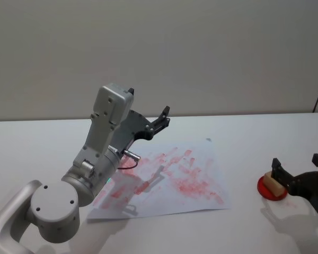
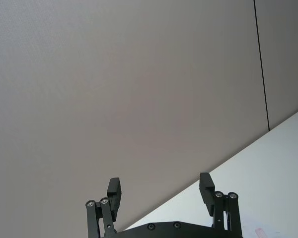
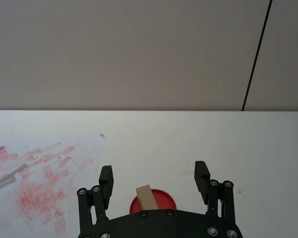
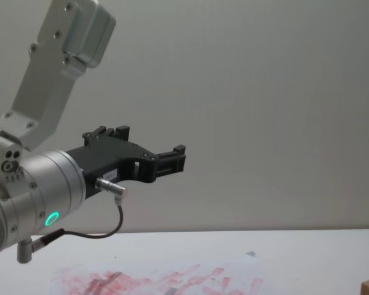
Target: Use the one hand to pick up the stamp and affix it onto the A4 paper.
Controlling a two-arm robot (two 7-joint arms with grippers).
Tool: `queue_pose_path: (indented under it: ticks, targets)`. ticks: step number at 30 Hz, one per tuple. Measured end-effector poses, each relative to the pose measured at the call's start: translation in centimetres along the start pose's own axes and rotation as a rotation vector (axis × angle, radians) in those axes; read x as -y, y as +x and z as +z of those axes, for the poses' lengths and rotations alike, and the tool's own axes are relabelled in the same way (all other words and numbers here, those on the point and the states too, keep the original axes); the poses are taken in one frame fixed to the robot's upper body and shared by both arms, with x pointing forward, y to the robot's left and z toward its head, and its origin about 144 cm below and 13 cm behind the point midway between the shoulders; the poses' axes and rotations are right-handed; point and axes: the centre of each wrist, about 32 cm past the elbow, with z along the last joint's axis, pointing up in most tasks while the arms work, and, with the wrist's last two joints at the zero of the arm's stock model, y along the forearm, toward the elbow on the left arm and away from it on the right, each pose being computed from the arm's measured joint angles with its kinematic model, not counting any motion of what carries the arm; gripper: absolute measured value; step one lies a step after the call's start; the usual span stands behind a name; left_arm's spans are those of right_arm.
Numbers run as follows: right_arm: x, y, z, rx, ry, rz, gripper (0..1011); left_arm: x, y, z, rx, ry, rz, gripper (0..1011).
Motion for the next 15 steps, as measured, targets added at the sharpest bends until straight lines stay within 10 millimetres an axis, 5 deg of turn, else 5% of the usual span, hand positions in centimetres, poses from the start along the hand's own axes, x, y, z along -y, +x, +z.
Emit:
queue_pose_path:
  ticks: [15]
  targets:
    - [-1.8, 1.2, 0.2, 0.007, -0.134, 0.055, 1001, 0.0, 0.0, 0.0, 0.0, 0.0, 0.0, 1001]
